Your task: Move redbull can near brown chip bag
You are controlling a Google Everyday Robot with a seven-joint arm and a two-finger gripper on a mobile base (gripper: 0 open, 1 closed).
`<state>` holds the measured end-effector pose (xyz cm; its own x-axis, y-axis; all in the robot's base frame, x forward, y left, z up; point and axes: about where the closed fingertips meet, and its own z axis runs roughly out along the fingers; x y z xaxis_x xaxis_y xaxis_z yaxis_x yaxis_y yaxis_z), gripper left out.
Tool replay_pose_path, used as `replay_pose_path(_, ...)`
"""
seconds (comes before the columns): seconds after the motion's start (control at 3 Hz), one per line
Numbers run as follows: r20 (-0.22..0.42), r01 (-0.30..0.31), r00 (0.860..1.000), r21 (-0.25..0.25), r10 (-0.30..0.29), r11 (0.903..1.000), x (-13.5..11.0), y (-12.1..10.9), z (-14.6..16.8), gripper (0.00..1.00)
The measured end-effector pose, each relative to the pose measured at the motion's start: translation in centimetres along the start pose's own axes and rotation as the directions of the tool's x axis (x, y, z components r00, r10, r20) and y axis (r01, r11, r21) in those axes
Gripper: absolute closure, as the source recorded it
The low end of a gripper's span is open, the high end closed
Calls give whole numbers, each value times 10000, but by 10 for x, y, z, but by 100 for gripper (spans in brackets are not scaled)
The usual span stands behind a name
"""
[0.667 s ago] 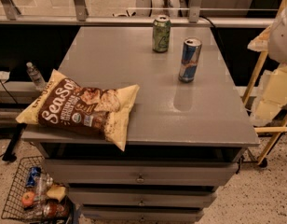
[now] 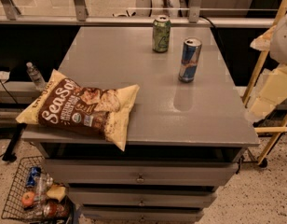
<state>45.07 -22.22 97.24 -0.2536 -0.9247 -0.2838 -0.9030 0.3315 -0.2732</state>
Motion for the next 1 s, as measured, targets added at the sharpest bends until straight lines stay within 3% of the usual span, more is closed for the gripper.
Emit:
replay_pose_path(0.33, 1729, -1819, 9697, 392, 1727, 9825, 20, -36, 25, 0)
replay_pose_path(0.67, 3414, -3159, 9012, 964, 2668, 9439, 18, -96, 44, 0)
replay_pose_path(1.0, 4481, -4067, 8387, 1373, 3096, 9032, -6, -144, 57, 0)
